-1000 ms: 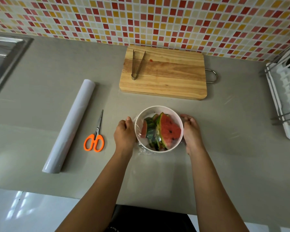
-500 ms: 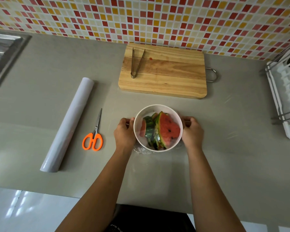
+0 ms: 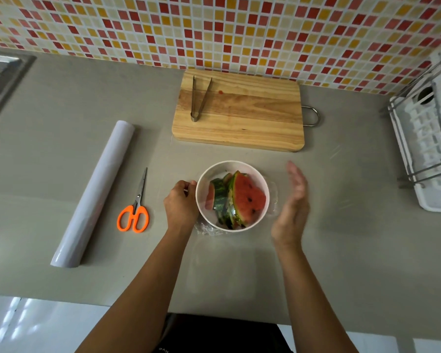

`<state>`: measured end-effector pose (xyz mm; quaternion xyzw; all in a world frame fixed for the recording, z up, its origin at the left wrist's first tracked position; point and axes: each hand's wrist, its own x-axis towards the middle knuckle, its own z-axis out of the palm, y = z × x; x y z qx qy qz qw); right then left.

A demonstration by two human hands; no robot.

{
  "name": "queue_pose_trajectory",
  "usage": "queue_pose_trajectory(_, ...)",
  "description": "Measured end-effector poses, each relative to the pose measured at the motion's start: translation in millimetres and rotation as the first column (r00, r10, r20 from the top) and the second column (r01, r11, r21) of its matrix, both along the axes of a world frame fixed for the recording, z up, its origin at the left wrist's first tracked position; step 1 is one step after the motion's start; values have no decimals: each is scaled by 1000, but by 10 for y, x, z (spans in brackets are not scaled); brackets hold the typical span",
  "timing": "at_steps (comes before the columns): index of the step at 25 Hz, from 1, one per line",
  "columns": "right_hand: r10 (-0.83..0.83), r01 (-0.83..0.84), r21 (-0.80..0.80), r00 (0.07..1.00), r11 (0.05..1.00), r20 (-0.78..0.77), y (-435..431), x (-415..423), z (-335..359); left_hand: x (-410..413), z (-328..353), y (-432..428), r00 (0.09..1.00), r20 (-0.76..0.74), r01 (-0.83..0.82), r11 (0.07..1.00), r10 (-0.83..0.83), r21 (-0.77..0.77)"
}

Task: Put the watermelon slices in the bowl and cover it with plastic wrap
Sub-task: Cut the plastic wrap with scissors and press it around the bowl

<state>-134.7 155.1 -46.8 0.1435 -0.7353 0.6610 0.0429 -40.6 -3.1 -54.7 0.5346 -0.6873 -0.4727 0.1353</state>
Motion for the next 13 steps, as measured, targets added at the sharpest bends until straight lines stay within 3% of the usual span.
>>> queue_pose_trajectory(2,240,-241,-2,966,970,95,-165,148,-25,0,7,7,1000,10,7,1000,-7,-2)
queue_pose_trajectory(7,179,-88,-226,887,970,426,-313,154,-139,-1,-5,38,1000,23,-6,1000,6,-10)
queue_pose_trajectory(11,96,-55,-84,760,995,643,-311,137,-176,12,-11,26,997,68,35,997,-30,-73)
queue_pose_trajectory(13,23,-81,63,772,995,635,-294,119,-140,52,-13,10,964,243,154,970,-107,-188)
